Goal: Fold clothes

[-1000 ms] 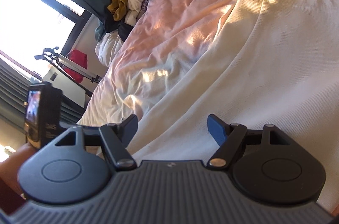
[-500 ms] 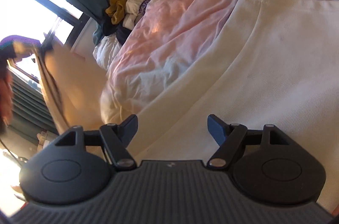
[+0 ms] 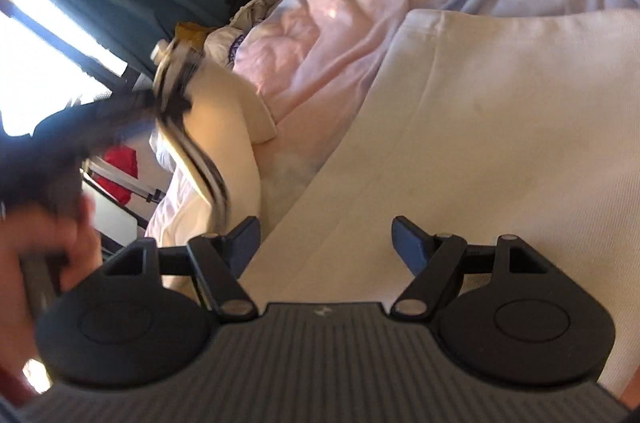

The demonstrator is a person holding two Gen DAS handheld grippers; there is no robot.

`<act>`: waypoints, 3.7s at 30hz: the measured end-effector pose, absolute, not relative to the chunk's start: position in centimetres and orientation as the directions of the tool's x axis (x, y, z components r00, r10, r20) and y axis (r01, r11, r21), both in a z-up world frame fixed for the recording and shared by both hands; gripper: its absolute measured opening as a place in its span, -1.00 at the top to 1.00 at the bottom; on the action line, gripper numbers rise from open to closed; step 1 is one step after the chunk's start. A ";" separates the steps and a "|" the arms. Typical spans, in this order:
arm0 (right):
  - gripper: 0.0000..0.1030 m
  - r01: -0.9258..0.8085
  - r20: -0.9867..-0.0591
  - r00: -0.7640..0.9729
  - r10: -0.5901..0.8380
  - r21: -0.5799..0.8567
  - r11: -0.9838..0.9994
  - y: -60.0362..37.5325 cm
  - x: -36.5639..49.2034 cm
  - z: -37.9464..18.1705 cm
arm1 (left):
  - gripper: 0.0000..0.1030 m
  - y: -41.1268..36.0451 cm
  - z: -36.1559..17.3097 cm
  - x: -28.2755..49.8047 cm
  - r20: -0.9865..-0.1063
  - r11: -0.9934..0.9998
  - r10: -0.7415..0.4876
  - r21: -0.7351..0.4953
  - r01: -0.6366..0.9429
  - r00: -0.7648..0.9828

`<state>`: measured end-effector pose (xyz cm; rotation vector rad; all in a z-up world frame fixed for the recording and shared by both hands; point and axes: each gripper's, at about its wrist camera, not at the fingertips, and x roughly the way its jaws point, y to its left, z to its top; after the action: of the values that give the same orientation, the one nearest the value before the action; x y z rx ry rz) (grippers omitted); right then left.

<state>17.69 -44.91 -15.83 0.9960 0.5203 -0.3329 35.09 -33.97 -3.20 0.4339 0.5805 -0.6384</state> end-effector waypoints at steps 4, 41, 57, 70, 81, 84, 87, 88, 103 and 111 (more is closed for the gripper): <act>-0.47 0.462 -0.515 0.857 -0.027 0.742 0.486 -45.6 17.3 -15.6 | -0.15 -26.7 -3.0 31.5 -0.598 0.805 -0.403 0.129 0.579 0.693; 0.65 0.494 -0.531 0.829 -0.176 0.548 0.674 -50.5 32.2 -11.7 | -0.35 5.1 -8.0 19.8 -0.507 0.923 -0.316 -0.360 0.136 0.802; 0.80 0.544 -0.608 0.763 -0.218 0.422 0.725 -54.6 30.5 -10.0 | -0.30 4.1 -9.1 21.5 -0.586 0.941 -0.302 -0.308 0.137 0.752; 0.22 0.572 -0.773 0.593 -0.226 0.208 0.793 -54.0 30.1 -11.5 | -0.29 3.9 -9.0 21.5 -0.614 0.951 -0.276 -0.286 0.117 0.739; -0.37 0.588 -0.807 0.545 -0.226 0.176 0.790 -52.8 33.6 -10.6 | -0.27 2.6 -9.7 21.6 -0.608 0.968 -0.241 -0.210 0.139 0.757; -0.37 0.555 -0.818 0.563 -0.118 0.268 0.788 -49.8 37.8 -10.0 | -0.10 2.4 -10.1 22.0 -0.602 0.969 -0.239 -0.196 0.149 0.762; -0.38 0.538 -0.818 0.571 -0.066 0.312 0.783 -46.4 42.5 -9.4 | 0.02 2.5 -10.4 22.2 -0.594 0.967 -0.247 -0.199 0.157 0.766; -0.38 0.539 -0.821 0.563 -0.096 0.277 0.796 -45.3 44.0 -9.3 | 0.12 2.6 -10.5 22.3 -0.593 0.967 -0.248 -0.201 0.157 0.766; -0.38 0.712 -0.809 0.408 -0.422 -0.007 0.702 -46.7 52.7 -12.6 | 0.92 5.1 -11.1 23.4 -0.511 0.934 -0.305 -0.324 0.149 0.803; 0.73 0.714 -0.814 0.398 -0.423 -0.015 0.700 -46.5 51.2 -13.3 | 0.93 6.9 -9.8 23.1 -0.407 0.922 -0.289 -0.362 0.138 0.866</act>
<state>51.17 -46.54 -13.34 0.3644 0.9052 -0.7397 23.08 6.88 -9.76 -0.3306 0.4737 -0.2278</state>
